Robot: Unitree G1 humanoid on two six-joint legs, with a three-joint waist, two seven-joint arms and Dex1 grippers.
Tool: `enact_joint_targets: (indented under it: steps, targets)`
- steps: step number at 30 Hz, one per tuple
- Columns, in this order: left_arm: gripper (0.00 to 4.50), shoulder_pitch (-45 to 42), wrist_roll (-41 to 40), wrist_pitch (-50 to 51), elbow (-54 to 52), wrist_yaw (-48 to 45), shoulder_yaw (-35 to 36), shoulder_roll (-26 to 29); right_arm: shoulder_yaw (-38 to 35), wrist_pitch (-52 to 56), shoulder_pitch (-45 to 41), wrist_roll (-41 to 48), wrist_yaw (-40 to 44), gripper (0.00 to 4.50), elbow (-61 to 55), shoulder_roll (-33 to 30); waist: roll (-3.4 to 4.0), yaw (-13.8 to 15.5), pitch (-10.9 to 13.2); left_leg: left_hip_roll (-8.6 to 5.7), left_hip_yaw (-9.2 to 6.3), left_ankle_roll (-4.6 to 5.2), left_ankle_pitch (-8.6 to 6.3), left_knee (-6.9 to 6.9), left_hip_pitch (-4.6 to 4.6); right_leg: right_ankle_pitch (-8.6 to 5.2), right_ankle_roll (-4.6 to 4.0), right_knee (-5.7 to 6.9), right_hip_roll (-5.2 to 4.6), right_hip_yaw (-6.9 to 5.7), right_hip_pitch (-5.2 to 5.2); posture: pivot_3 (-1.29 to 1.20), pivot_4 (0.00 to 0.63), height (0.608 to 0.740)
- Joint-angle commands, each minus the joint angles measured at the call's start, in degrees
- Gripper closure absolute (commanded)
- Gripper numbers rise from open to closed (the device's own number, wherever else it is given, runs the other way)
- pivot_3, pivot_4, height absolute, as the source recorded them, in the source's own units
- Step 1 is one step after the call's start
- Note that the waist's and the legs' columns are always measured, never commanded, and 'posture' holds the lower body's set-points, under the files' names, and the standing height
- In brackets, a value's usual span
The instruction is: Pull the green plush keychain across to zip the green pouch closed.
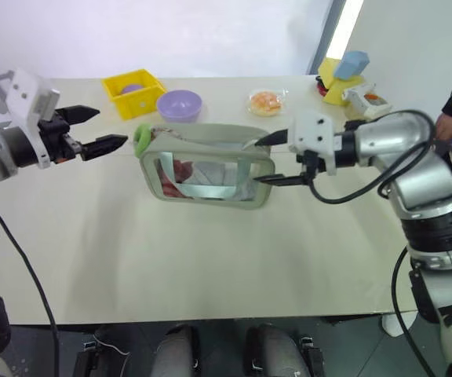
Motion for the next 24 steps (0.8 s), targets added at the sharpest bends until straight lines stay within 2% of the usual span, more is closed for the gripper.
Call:
enact_joint_targets:
  steps: [1,2,7,11,15,24]
  targets:
    - [0.00,-1.3,2.8,-4.3,4.0,-1.4,0.7,2.1,0.0,-2.4,-0.2,-0.7,-1.4,1.53,0.9,1.3,0.00,0.0,0.0,0.00,0.00,0.00,0.00,0.00,0.00,0.00,0.00,0.00,0.00,0.00,0.00,0.00,0.150,0.739]
    - [0.00,-1.3,3.3,-5.0,5.0,-1.7,0.5,2.0,0.3,-3.3,-0.1,-1.1,-1.6,1.84,1.6,1.7,0.00,0.0,0.0,0.00,0.00,0.00,0.00,0.02,0.00,0.00,0.00,0.00,0.00,0.00,0.00,0.00,0.150,0.739]
    - [0.00,-4.7,5.8,-8.6,10.6,-1.2,-1.6,-0.9,1.4,-6.1,0.0,-1.3,-0.2,4.40,2.6,2.2,-0.01,0.2,0.0,0.00,-0.01,0.02,-0.01,0.07,-0.03,0.00,0.00,0.00,0.00,-0.01,0.01,0.00,0.150,0.739]
    - [0.00,-9.9,8.9,-13.1,18.8,0.6,-3.8,-6.3,1.8,-7.5,0.8,-0.9,1.6,4.46,1.4,1.8,-0.02,0.3,0.0,0.00,-0.05,0.09,-0.05,0.21,-0.02,0.00,0.00,0.01,0.00,-0.06,0.14,0.00,0.150,0.739]
    - [0.00,-10.7,8.5,-12.2,18.6,-2.0,-5.4,-8.9,1.8,-6.9,0.9,-0.7,1.2,4.46,0.2,2.5,-0.03,-0.2,0.0,0.01,-0.04,0.09,-0.05,0.20,-0.03,0.00,0.01,0.02,0.01,-0.06,0.09,0.00,0.150,0.739]
    - [0.00,-7.9,8.4,-8.7,15.0,-7.9,-7.5,-8.1,1.9,-7.0,0.3,-1.4,0.1,4.46,1.2,3.7,-0.02,-0.1,0.0,0.03,-0.05,0.09,-0.05,0.24,-0.02,0.00,0.01,0.05,0.03,-0.06,0.10,0.00,0.150,0.739]
